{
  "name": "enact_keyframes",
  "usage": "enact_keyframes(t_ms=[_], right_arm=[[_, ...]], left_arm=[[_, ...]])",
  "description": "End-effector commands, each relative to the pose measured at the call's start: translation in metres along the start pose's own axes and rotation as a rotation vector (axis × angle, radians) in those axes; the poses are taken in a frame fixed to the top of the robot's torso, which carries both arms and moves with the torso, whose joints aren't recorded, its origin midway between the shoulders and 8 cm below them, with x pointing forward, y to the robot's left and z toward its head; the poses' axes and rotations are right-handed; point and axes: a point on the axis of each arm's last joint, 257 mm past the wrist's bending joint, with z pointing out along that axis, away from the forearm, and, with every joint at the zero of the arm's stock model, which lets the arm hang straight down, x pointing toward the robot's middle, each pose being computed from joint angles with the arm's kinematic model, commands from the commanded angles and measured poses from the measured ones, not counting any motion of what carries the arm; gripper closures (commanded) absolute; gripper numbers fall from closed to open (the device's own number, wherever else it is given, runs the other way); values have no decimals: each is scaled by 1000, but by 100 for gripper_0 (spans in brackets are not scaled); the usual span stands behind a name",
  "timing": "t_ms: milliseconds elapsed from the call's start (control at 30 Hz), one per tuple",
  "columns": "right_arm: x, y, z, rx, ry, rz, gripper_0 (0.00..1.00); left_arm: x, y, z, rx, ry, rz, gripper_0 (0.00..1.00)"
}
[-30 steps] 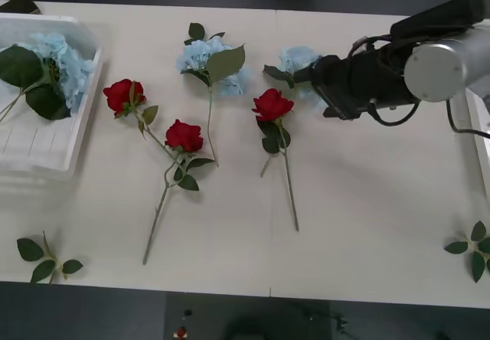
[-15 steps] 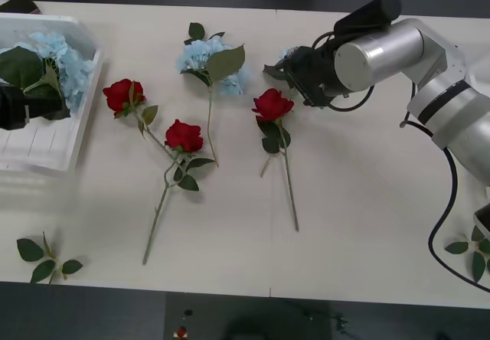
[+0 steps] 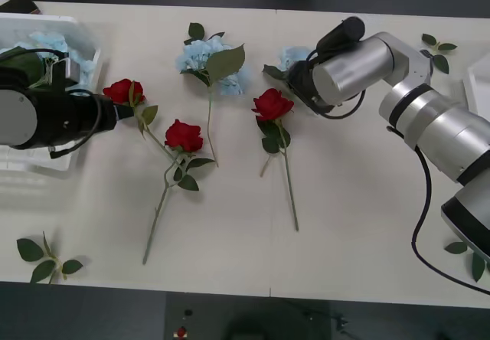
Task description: Put the red flowers into the right box and the blue flowers into the left box
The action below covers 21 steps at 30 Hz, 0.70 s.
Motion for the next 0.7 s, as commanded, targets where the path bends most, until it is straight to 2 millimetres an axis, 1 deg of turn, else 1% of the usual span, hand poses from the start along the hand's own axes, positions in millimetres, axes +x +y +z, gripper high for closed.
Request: enact_keyframes(t_ms=[33, 100, 133, 167, 200, 233, 300, 400, 467, 567, 700], right_arm=[[-4, 23, -4, -28, -19, -29, 0], [-3, 23, -2, -26, -19, -30, 0], [-2, 22, -2, -26, -18, -29, 3], [-1, 22, -1, -25, -19, -34, 32], [0, 22, -1, -24, -18, -36, 51], [0, 22, -1, -24, -19, -39, 68], [0, 22, 0, -28, -20, -41, 91], [-1, 21, 0, -25, -20, -38, 94], [0, 22, 0, -29, -19, -39, 100], [-1, 23, 0, -34, -22, -37, 100], [-1, 25, 0, -43, -21, -33, 100]], left_arm=[[-14, -18, 0, 9, -49, -13, 0], [-9, -22, 5, -1, -44, -27, 1], [-7, -22, 7, -10, -41, -29, 0], [-4, -22, 10, -22, -38, -35, 1], [-1, -22, 12, -33, -36, -39, 1], [1, -20, 13, -45, -37, -45, 1], [3, -15, 16, -80, -44, -52, 1], [-1, -9, 18, -117, -71, -59, 1], [-6, -7, 18, -146, -91, -36, 2], [-19, -5, 20, -181, -119, -9, 3], [-35, -6, 29, -185, -155, -11, 4]])
